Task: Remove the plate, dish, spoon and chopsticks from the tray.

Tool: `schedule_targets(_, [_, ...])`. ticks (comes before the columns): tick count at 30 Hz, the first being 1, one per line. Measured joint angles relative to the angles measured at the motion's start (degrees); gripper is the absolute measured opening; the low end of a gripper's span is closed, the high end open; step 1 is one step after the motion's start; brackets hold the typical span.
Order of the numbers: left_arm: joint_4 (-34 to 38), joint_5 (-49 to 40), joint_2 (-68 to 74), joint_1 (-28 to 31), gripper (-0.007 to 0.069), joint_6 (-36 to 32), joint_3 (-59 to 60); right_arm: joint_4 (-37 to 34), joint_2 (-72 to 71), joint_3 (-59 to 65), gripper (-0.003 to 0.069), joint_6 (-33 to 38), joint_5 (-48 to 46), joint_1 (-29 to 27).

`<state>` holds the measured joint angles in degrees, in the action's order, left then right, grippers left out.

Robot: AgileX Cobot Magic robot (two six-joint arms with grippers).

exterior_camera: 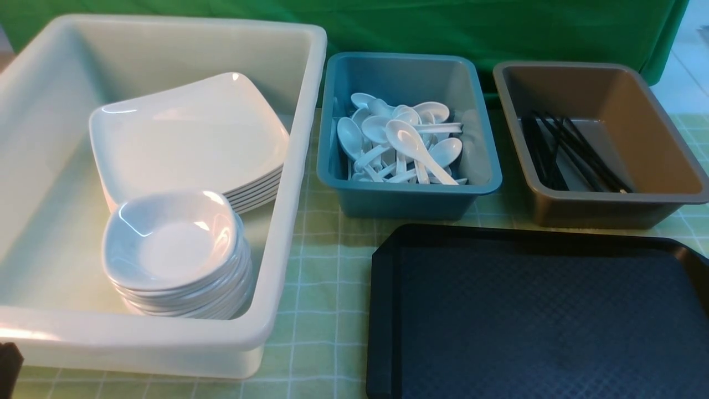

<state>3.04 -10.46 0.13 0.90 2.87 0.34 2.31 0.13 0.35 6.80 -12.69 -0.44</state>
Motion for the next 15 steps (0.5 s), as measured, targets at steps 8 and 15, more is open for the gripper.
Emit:
schedule_targets(8, [-0.22, -2.05, -0.04, 0.18, -0.0008, 0.0, 0.04, 0.0, 0.0, 0.0, 0.0243, 0.01, 0.0, 0.0])
schedule_targets(15, [-0.21, -2.1, -0.04, 0.22, -0.0008, 0.0, 0.04, 0.0, 0.0, 0.0, 0.0243, 0.01, 0.0, 0.0])
